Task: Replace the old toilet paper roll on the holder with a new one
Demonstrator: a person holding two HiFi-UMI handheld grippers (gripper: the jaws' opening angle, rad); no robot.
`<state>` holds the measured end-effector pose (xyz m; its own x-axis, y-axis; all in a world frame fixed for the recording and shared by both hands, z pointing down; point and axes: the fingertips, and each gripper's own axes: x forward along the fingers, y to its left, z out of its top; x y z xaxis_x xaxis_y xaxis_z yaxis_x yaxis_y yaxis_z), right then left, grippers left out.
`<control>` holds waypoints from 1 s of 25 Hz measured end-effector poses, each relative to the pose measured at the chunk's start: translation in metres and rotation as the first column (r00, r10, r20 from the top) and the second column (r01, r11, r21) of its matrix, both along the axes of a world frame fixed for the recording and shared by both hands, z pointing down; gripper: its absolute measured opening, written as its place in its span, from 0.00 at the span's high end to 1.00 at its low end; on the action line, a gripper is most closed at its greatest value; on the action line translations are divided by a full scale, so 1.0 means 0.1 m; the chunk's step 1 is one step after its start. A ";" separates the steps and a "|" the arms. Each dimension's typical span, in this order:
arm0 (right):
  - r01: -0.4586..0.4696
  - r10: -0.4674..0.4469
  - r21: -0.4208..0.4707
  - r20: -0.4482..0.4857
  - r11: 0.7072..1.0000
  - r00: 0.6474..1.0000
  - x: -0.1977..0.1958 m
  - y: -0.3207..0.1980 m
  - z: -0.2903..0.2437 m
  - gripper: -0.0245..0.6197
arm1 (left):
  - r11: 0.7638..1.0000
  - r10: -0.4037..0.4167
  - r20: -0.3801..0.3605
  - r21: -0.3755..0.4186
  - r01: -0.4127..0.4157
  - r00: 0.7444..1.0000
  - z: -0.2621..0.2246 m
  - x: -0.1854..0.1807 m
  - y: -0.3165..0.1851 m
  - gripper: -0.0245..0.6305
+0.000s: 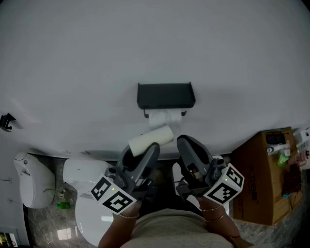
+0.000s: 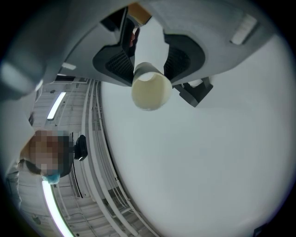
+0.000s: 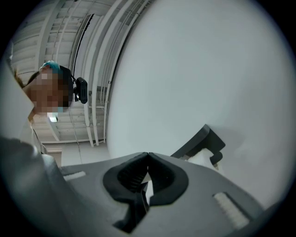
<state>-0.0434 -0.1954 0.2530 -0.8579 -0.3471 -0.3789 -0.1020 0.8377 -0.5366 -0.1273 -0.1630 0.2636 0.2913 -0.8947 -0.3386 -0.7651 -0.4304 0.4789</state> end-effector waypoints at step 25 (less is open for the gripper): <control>-0.001 0.002 0.022 -0.043 1.000 0.999 0.10 0.16 0.01 0.96 | 1.000 0.004 0.007 -0.026 -0.004 1.000 0.10 0.07 0.16 0.65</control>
<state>-0.0333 -0.1798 0.2544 -0.8731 -0.3406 -0.3488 -0.1259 0.8488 -0.5135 -0.1201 -0.1474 0.2739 0.2974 -0.9018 -0.3136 -0.7668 -0.4213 0.4844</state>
